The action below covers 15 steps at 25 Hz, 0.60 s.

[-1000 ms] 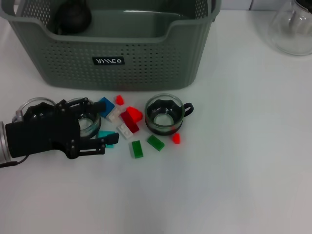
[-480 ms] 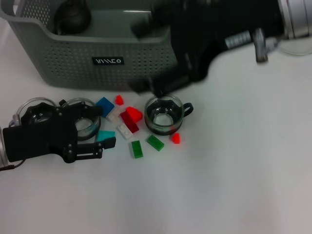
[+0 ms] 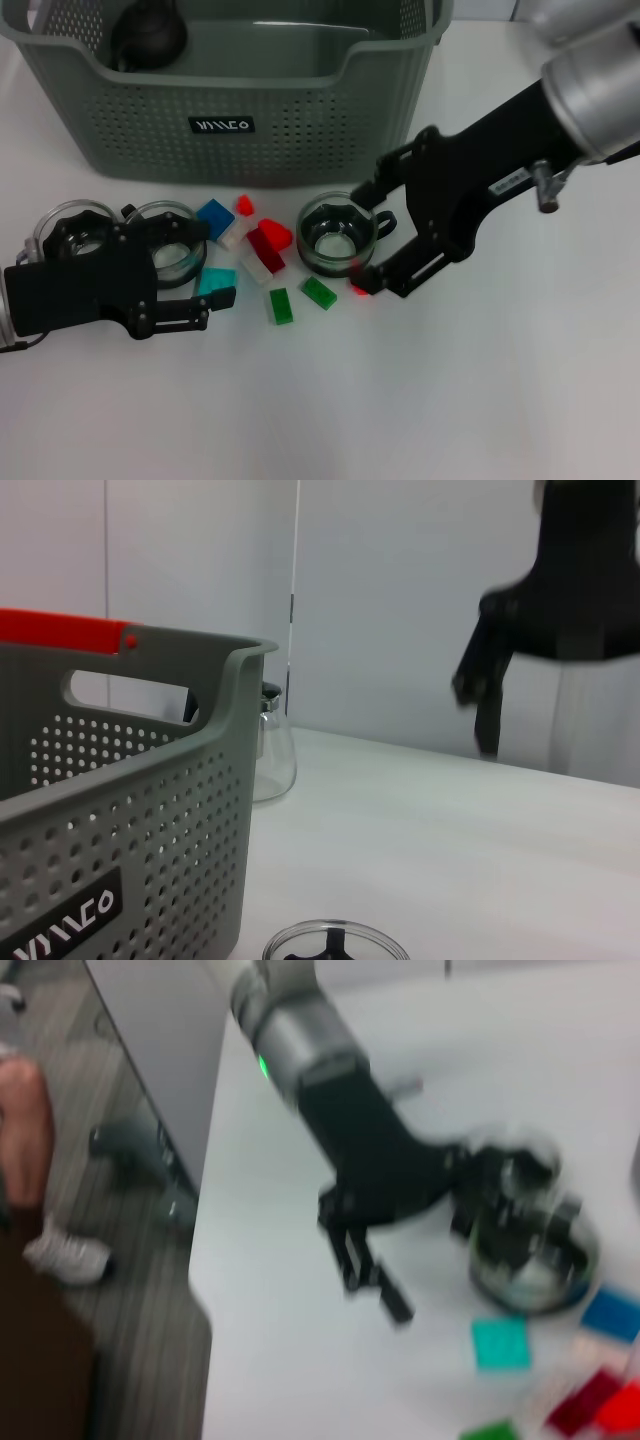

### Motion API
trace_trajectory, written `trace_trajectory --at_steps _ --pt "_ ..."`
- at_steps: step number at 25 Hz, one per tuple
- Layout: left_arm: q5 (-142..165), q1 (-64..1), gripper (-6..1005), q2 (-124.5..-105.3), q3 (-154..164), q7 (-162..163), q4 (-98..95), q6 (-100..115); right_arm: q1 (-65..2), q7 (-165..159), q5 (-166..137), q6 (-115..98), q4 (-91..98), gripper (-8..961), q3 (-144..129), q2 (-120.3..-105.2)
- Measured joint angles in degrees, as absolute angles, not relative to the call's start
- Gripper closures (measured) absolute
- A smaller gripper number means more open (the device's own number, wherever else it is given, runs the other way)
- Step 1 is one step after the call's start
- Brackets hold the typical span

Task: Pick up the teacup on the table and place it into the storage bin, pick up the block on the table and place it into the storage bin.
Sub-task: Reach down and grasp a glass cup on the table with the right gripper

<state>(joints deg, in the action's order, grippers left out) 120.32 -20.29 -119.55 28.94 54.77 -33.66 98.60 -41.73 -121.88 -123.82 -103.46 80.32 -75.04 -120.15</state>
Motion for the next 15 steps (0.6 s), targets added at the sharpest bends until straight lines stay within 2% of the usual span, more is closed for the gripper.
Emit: trace_trajectory --at_steps 6,15 --pt "120.33 -20.31 157 -119.79 28.83 54.75 -33.41 98.26 -49.01 -122.74 -131.60 -99.49 67.87 49 -79.72 -120.45" --pt "120.32 -20.49 158 -119.71 28.82 54.37 -32.05 96.19 -53.01 -121.40 -134.16 -87.76 60.36 70 -88.20 -120.61"
